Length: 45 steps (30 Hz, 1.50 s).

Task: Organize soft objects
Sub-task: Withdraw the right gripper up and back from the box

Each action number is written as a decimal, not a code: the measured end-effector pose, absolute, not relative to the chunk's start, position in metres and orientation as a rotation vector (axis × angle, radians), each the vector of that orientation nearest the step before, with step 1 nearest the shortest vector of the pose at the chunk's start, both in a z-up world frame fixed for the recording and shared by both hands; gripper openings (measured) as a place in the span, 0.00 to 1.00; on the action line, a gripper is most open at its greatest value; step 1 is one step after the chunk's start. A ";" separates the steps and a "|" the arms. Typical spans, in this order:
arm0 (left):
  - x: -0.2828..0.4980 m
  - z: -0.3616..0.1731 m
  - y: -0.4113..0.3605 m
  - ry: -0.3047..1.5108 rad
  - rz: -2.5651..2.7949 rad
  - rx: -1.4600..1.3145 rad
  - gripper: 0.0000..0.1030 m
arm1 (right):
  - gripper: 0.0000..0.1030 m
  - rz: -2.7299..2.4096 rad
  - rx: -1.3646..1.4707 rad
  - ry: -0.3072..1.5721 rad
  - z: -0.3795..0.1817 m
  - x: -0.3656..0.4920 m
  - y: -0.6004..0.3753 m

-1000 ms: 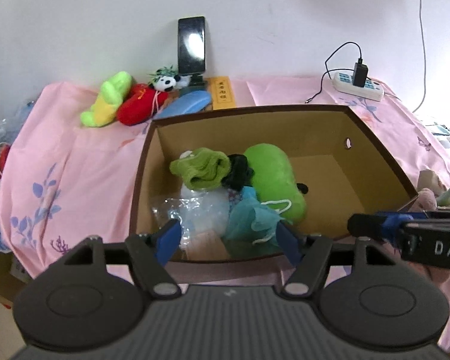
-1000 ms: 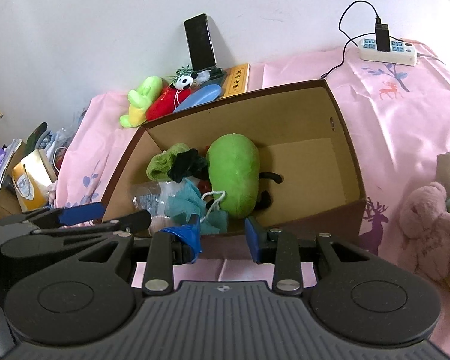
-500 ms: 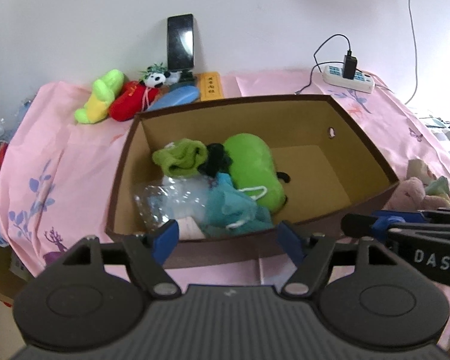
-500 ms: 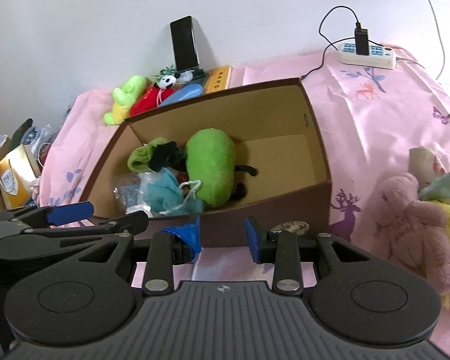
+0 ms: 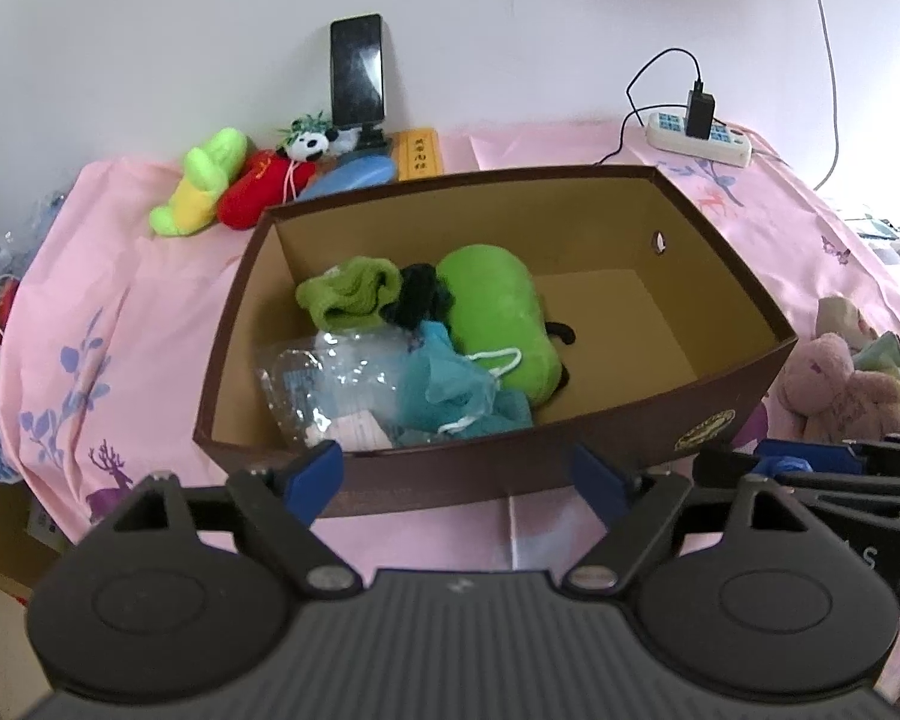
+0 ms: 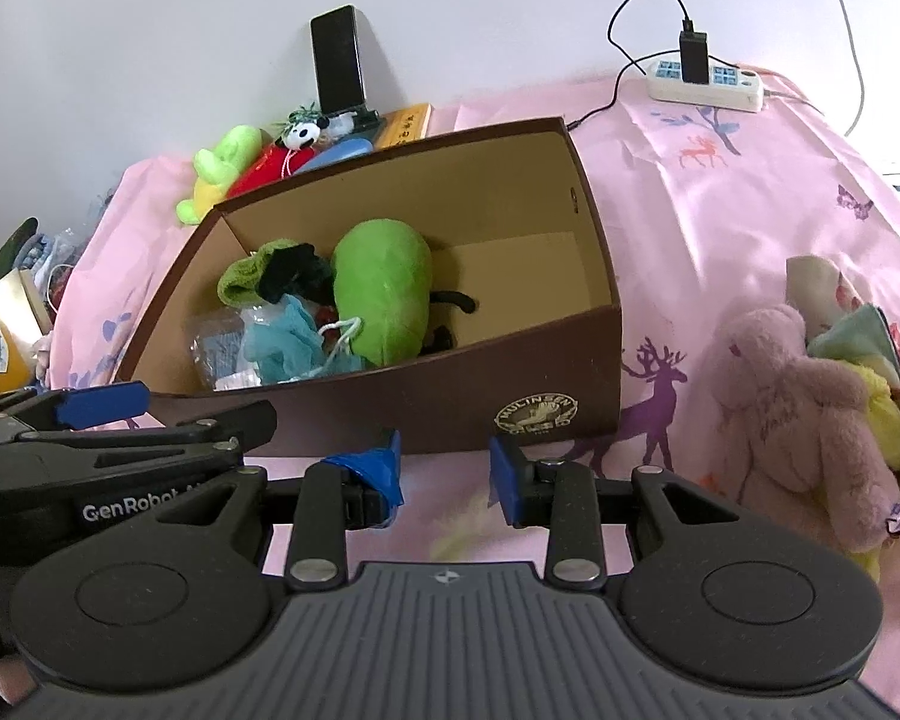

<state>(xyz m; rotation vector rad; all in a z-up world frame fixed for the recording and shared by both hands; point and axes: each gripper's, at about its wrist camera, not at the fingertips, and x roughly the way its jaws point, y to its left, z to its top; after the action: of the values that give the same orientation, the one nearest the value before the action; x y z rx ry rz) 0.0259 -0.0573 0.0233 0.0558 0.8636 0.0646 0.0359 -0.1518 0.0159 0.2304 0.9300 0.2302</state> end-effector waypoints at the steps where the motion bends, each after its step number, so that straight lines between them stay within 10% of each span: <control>1: 0.026 0.023 -0.057 0.863 0.066 0.058 0.81 | 0.16 0.232 0.231 0.932 0.016 0.036 -0.152; 45: 0.037 0.038 -0.060 0.876 -0.118 0.126 0.81 | 0.15 0.186 0.152 0.914 0.041 0.057 -0.153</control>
<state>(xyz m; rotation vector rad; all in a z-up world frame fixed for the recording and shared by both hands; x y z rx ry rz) 0.0374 -0.0595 0.0381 0.1260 0.8763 -0.1180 0.0574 -0.1531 0.0411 0.1521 0.9144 0.1863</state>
